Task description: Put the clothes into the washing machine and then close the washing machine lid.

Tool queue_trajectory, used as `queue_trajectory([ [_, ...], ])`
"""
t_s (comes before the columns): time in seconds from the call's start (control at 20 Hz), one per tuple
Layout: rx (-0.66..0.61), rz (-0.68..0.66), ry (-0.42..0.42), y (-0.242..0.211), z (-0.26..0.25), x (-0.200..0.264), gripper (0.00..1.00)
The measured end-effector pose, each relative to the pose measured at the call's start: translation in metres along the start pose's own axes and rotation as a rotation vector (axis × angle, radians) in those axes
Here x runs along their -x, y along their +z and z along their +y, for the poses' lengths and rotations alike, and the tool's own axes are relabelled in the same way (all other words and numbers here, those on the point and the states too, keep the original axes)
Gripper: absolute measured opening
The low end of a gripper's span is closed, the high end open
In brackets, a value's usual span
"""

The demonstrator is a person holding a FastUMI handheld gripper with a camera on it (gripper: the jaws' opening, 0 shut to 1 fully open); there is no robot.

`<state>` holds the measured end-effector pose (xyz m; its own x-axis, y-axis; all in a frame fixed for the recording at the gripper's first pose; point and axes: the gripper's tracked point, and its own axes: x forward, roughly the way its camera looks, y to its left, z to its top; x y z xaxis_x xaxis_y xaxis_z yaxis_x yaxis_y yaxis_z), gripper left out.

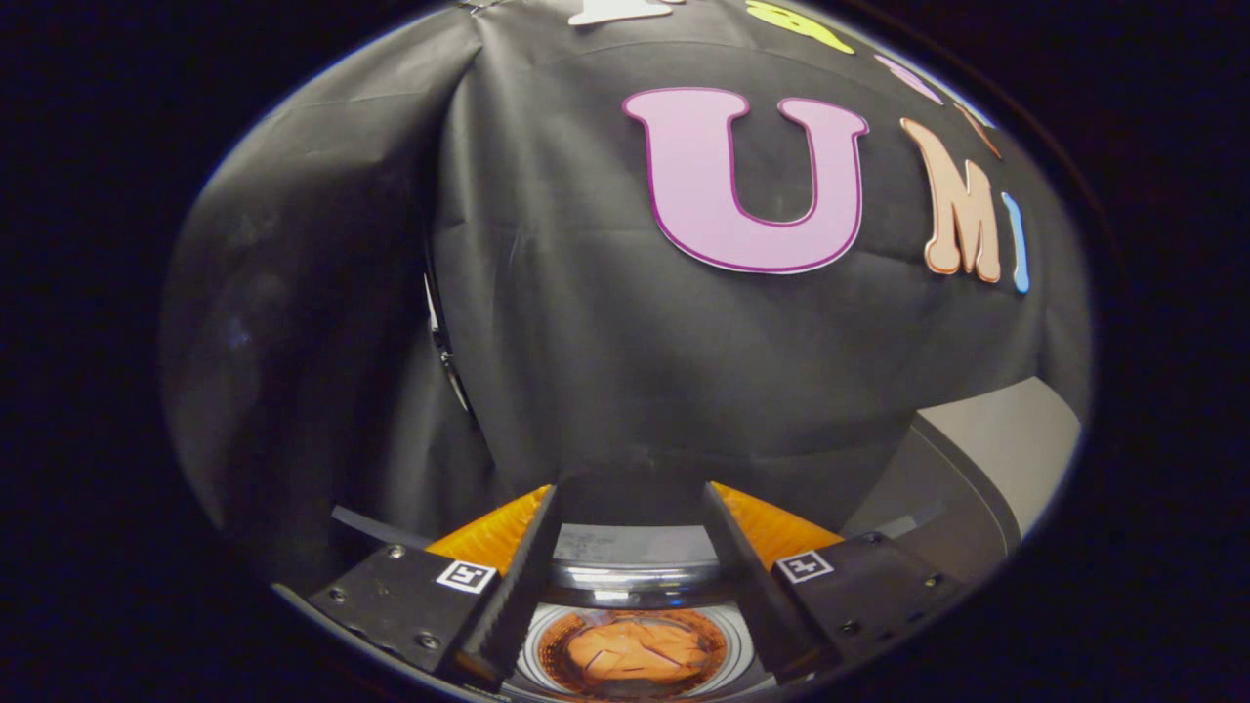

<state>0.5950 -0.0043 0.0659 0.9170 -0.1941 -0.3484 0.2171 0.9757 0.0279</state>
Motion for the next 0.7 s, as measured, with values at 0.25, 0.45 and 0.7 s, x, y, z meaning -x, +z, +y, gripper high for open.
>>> queue_trajectory([
  [0.25,-0.007,0.04,0.011,-0.0052,0.0016,-0.001,0.89],
  [0.45,-0.011,0.038,0.02,-0.0057,0.0021,-0.0018,0.89],
  [0.7,-0.026,0.05,0.032,-0.0022,0.0012,-0.0019,0.89],
])
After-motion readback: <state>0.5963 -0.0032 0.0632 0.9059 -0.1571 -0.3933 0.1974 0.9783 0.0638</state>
